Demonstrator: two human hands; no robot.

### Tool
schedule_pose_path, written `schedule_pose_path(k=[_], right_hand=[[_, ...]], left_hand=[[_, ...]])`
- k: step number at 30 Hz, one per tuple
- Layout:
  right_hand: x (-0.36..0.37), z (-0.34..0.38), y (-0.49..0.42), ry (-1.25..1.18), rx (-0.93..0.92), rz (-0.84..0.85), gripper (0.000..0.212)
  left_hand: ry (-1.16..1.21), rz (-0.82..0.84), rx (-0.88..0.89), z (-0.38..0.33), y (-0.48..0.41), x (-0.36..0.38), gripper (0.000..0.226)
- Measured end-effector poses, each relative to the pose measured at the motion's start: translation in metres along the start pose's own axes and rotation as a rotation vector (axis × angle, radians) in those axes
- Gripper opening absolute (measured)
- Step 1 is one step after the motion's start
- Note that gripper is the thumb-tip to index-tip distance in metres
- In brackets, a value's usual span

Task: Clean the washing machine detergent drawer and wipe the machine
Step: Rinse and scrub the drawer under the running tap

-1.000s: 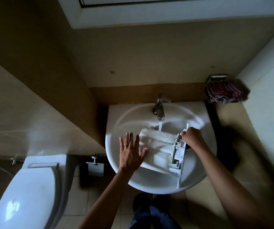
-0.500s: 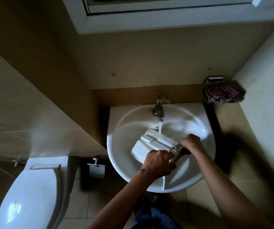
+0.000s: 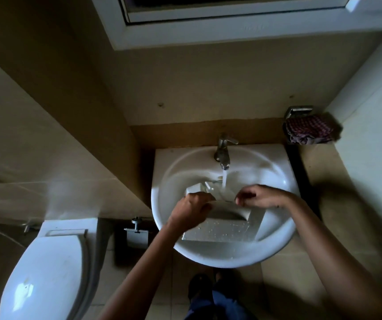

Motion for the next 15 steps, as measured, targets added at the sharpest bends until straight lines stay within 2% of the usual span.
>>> schedule_pose_path(k=[2, 6, 11, 15], right_hand=[[0.008, 0.004, 0.004, 0.053, -0.061, 0.115, 0.066], [0.018, 0.010, 0.002, 0.168, -0.192, 0.001, 0.040], [0.041, 0.031, 0.012, 0.026, -0.297, -0.051, 0.024], [0.061, 0.050, 0.018, 0.070, -0.306, -0.299, 0.010]], left_hand=[[-0.002, 0.055, 0.029, 0.008, -0.005, -0.010, 0.023], [0.049, 0.118, 0.112, 0.026, -0.013, -0.027, 0.022], [0.062, -0.031, 0.206, 0.044, -0.020, -0.037, 0.031], [0.062, -0.074, -0.009, 0.060, -0.020, -0.030, 0.021]])
Point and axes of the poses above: each hand's wrist, its own y-axis away from the middle knuckle, its own x-axis out of the palm, z = x × y, the point moved 2 cm from there along -y, towards the middle knuckle, and after that the axes turned 3 degrees about -z, right-handed, at the moved point
